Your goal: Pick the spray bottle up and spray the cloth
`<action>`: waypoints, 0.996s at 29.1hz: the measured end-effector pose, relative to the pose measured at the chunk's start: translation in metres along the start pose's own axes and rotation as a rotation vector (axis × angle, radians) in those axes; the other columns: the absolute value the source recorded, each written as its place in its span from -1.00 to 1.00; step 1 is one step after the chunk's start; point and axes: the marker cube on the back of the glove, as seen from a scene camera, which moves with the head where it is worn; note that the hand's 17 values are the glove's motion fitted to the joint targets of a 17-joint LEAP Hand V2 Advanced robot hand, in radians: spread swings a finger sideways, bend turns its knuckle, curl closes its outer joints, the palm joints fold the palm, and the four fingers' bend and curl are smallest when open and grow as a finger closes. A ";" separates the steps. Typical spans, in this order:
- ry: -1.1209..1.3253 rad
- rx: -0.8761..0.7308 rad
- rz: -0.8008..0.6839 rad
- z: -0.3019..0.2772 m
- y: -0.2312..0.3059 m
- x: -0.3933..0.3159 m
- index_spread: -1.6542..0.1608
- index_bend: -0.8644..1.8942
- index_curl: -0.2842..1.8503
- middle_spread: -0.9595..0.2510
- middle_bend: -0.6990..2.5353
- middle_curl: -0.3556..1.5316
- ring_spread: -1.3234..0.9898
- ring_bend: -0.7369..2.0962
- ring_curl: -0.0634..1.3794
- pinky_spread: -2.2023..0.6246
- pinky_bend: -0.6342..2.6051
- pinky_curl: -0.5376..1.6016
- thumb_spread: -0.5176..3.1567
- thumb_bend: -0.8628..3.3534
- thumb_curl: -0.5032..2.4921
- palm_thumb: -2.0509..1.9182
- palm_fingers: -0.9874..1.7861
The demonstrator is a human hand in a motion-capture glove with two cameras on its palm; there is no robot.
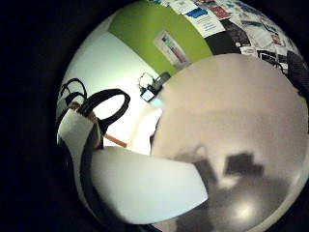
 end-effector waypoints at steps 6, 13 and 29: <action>0.032 0.089 0.004 0.001 0.006 -0.005 0.50 -0.19 -0.31 0.27 -0.18 -0.10 -0.06 0.00 -0.29 0.35 -0.35 -0.15 -0.43 -0.60 -0.23 0.54 0.73; 0.065 0.186 0.011 -0.012 0.007 -0.010 0.51 -0.19 -0.28 0.27 -0.17 -0.09 -0.07 0.00 -0.28 0.34 -0.34 -0.14 -0.45 -0.61 -0.21 0.54 0.72; 1.171 0.005 -0.168 -0.001 -0.068 -0.013 0.51 -0.19 -0.23 0.28 -0.16 -0.08 -0.07 0.01 -0.28 0.34 -0.34 -0.13 -0.46 -0.61 -0.19 0.54 0.71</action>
